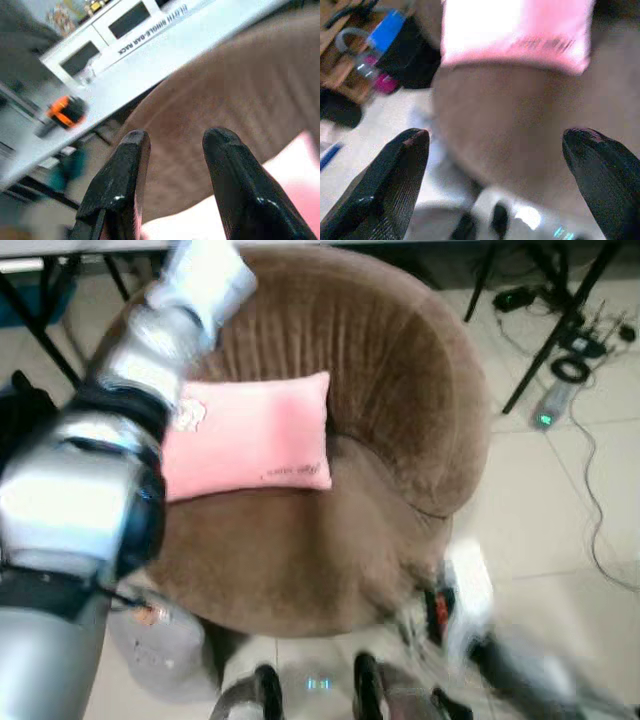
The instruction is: Move the pillow to the sofa from floor
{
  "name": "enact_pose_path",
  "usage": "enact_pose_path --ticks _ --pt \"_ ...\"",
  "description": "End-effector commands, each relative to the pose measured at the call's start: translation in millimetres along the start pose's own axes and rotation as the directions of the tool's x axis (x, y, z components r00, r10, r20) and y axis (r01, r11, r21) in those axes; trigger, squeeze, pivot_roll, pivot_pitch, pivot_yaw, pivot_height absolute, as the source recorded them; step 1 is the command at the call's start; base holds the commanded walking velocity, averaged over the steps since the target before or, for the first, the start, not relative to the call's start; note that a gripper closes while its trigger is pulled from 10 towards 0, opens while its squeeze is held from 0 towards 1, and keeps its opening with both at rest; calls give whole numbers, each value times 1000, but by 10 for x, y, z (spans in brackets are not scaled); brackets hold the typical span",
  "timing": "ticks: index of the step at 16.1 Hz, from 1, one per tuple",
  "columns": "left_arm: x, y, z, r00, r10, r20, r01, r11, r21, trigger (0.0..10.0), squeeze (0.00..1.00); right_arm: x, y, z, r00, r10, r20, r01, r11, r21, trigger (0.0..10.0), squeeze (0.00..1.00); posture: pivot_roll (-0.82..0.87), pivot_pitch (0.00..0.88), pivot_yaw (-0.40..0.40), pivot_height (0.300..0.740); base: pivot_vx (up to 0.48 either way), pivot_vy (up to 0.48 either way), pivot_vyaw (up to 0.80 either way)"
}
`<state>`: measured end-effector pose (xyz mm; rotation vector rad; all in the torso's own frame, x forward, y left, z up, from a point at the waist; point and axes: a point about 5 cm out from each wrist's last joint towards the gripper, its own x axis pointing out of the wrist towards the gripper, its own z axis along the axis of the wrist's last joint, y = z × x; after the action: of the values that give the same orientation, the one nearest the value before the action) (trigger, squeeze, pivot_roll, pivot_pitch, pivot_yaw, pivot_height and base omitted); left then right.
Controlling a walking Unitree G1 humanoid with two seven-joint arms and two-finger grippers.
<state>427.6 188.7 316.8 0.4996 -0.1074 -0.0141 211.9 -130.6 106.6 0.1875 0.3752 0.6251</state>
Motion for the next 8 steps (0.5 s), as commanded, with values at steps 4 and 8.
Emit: enact_pose_path --ticks 4,8 --pt "-256 56 -863 998 -3 -67 -12 976 -219 10000 0 544 -281 193 995 -93 36 94 995 -30 10000 0 2 86 -69 740 0 0 0" --pt "-668 -386 -1472 997 -57 -46 42 960 -275 10000 0 677 -328 219 999 -52 15 53 997 -61 10000 0 71 78 -107 740 0 0 0"
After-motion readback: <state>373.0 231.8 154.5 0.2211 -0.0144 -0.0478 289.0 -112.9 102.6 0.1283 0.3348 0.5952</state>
